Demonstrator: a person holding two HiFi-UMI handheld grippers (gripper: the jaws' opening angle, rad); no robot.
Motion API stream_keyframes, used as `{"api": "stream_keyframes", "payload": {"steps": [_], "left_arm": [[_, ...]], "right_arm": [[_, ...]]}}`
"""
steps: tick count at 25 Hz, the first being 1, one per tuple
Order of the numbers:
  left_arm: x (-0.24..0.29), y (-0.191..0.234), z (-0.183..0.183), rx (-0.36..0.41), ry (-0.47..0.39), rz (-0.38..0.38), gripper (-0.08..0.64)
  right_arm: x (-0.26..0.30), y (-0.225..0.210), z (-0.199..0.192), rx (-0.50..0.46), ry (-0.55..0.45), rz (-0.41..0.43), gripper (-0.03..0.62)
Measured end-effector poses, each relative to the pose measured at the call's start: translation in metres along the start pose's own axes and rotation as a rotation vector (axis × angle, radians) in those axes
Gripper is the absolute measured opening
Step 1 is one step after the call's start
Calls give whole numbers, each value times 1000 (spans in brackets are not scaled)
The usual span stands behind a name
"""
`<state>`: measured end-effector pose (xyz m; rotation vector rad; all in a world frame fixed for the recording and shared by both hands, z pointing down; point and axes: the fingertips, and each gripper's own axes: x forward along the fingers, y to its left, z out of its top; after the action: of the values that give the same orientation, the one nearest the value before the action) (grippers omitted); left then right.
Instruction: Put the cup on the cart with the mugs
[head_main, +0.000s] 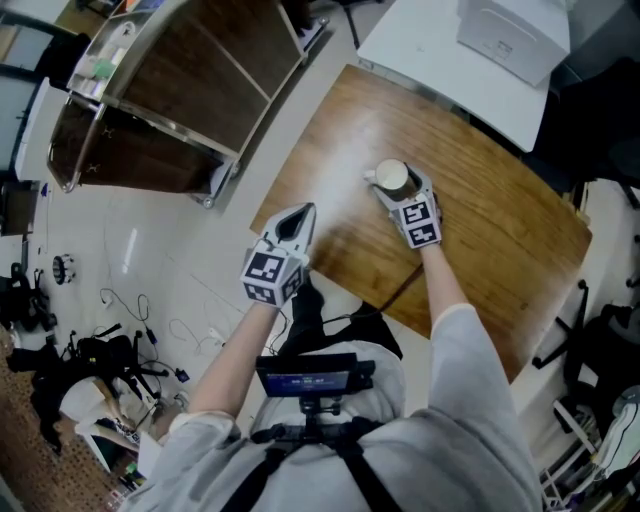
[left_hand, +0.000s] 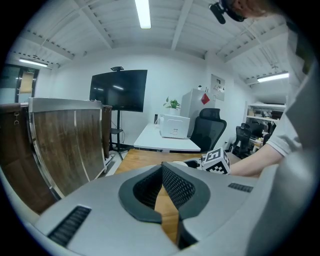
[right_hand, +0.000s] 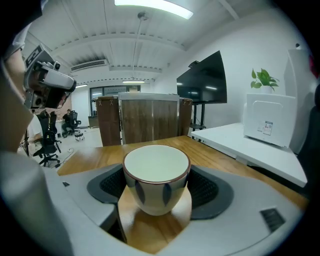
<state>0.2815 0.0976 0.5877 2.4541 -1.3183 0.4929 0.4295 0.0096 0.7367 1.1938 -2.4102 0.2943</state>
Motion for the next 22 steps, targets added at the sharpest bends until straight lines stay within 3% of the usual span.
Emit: {"api": "stream_keyframes", "payload": {"steps": [13, 22], "left_arm": [[-32, 11, 25, 2, -56, 2, 3], [-70, 37, 42, 10, -115, 27, 3]], "right_arm": [[-80, 43, 103, -24, -83, 8, 390], [-141, 99, 155, 19, -69, 8, 390]]}}
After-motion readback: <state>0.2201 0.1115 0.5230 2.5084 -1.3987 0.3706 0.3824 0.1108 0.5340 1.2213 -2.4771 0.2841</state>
